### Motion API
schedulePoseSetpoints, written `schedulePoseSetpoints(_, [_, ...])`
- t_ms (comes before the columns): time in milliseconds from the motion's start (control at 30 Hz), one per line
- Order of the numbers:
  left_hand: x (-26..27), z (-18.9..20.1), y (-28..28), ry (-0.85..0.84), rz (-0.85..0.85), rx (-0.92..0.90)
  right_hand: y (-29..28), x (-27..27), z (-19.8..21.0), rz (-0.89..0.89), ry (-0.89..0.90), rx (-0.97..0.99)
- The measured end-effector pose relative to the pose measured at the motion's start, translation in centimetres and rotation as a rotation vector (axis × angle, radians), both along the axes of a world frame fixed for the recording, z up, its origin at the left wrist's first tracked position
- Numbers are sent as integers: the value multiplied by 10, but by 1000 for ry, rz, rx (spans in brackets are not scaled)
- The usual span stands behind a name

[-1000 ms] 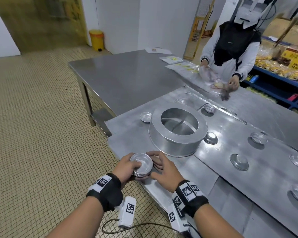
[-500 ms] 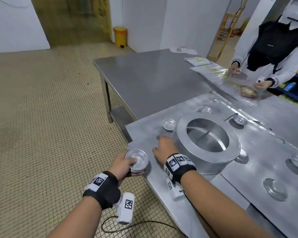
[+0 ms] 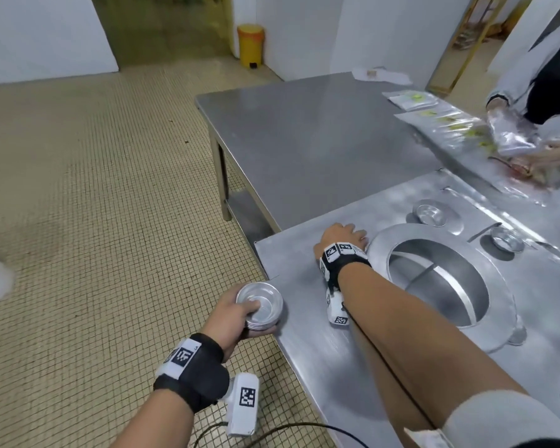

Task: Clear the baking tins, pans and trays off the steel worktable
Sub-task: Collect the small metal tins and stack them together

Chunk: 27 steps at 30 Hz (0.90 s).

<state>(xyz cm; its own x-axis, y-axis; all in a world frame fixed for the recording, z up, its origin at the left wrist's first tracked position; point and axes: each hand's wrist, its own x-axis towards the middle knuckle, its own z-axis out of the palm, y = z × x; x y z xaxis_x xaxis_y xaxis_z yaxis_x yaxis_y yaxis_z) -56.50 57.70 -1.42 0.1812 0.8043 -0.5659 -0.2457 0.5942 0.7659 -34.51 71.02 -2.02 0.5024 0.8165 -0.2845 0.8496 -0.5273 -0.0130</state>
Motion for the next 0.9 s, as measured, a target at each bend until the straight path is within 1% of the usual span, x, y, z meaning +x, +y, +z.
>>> schedulePoseSetpoints(67, [-2, 0, 1, -5, 5, -1, 10, 4, -1, -91, 29, -33])
schedulePoseSetpoints(133, [-3, 0, 2, -12, 12, -8, 20, 9, -7, -138, 66, -58])
schedulePoseSetpoints(267, [-4, 1, -1, -19, 31, -27, 25, 13, -13, -130, 64, -39])
schedulePoseSetpoints(400, [-3, 3, -5, -20, 31, -26, 19, 10, -9, -137, 85, -12])
schedulePoseSetpoints(533, [0, 5, -11, -17, 29, -26, 9, 2, -1, -40, 147, 0])
schedulePoseSetpoints(667, [6, 6, -19, 17, 30, -20, -13, -11, 13, 82, 221, 73])
schedulePoseSetpoints(800, [18, 10, -33, 18, 11, -23, -59, -21, 34, 261, 324, 120])
schedulePoseSetpoints(900, [31, 19, -49, -2, -23, 11, -110, -22, 54, 332, 392, 225])
